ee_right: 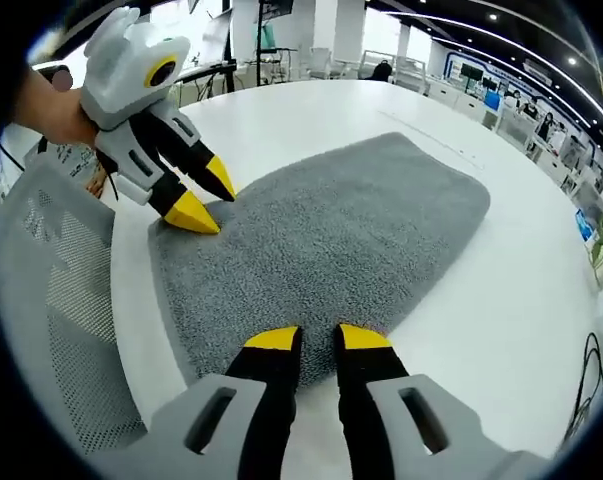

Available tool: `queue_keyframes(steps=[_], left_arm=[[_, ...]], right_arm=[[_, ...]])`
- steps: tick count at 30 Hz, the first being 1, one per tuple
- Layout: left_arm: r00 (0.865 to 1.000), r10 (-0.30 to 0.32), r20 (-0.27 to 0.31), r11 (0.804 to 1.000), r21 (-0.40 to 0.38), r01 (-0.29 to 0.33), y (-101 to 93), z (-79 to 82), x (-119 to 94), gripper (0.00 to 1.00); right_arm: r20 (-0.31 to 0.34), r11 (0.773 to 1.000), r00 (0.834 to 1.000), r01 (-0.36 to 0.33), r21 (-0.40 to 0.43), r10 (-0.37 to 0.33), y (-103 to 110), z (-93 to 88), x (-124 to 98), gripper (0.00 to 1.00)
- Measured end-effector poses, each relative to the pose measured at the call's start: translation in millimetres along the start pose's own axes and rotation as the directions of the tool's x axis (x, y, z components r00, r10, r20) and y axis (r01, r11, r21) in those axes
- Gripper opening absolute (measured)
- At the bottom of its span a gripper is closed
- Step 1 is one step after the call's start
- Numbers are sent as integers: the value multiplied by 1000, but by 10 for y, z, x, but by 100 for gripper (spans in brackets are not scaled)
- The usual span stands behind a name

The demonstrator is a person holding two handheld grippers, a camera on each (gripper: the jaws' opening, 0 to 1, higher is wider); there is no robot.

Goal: Fold the towel on the table until its edges align and the towel forms a compact rectangular stack.

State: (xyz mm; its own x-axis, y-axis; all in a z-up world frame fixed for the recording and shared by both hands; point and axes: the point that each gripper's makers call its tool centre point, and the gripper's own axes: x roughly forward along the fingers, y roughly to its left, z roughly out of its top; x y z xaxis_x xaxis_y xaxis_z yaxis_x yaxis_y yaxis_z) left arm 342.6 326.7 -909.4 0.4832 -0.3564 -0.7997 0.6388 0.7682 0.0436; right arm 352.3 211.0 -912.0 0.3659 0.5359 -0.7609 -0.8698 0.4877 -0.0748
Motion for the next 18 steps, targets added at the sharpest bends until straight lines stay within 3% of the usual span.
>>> queue_keyframes(steps=[3,18], left_arm=[[1000,29,-10,999,-24,-30,-1,-7,-4,23],[999,46,-22,999,-14,-46,-16,-27,-18,23]], right_arm=[[6,1000,1000,6,-9,-6,9,-6,-2,13],[18,999,1000,-11,-36,12,21,-21,5,13]])
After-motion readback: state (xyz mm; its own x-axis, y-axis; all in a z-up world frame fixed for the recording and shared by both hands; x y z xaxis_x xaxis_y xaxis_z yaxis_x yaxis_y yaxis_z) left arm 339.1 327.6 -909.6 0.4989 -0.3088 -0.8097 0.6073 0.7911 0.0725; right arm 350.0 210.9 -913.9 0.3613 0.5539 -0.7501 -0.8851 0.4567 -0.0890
